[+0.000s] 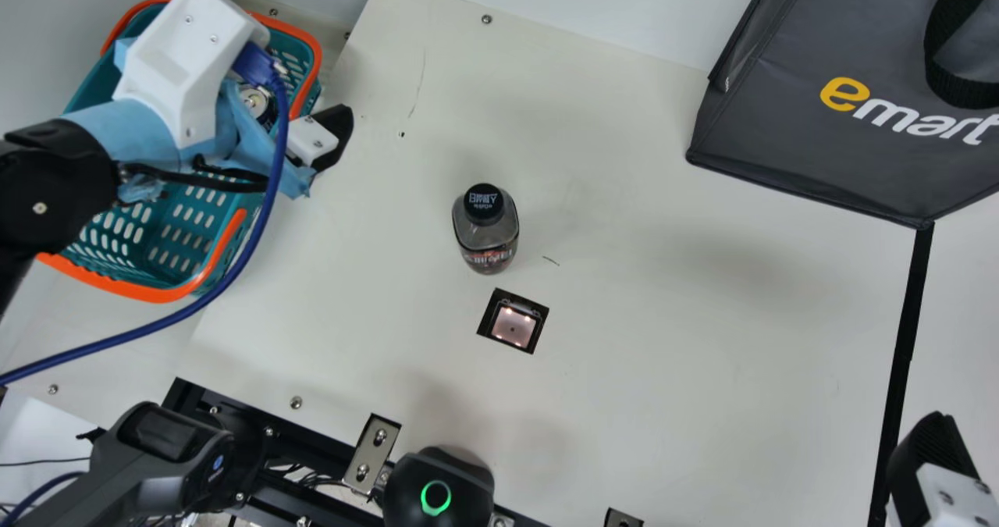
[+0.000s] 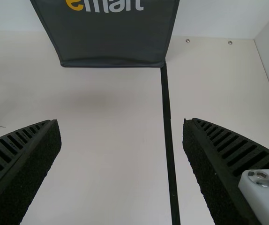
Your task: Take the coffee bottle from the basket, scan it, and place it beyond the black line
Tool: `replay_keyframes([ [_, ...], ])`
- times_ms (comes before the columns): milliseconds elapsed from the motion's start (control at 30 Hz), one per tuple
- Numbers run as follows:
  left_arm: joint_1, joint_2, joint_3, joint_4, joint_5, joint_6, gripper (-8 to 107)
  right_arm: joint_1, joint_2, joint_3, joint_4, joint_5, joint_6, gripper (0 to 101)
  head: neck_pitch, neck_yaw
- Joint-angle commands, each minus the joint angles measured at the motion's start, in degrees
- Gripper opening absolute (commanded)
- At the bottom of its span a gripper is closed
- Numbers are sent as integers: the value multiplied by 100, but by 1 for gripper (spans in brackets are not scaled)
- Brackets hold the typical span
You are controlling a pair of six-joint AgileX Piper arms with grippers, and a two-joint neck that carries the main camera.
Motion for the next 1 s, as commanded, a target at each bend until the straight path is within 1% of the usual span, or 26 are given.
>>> replay_keyframes([
  [0, 81, -18, 9, -42, 19, 45, 90, 0, 0, 0, 0, 0, 0, 91, -96, -253],
  [433, 414, -92, -42, -417, 149, 388, 90, 0, 0, 0, 0, 0, 0, 91, -96, -1986],
  [700, 288, -181, -45, -581, 277, 527, 90, 0, 0, 0, 0, 0, 0, 91, -96, -1986],
  [967, -88, -274, 28, -465, 287, 403, 90, 0, 0, 0, 0, 0, 0, 91, -96, -1986],
])
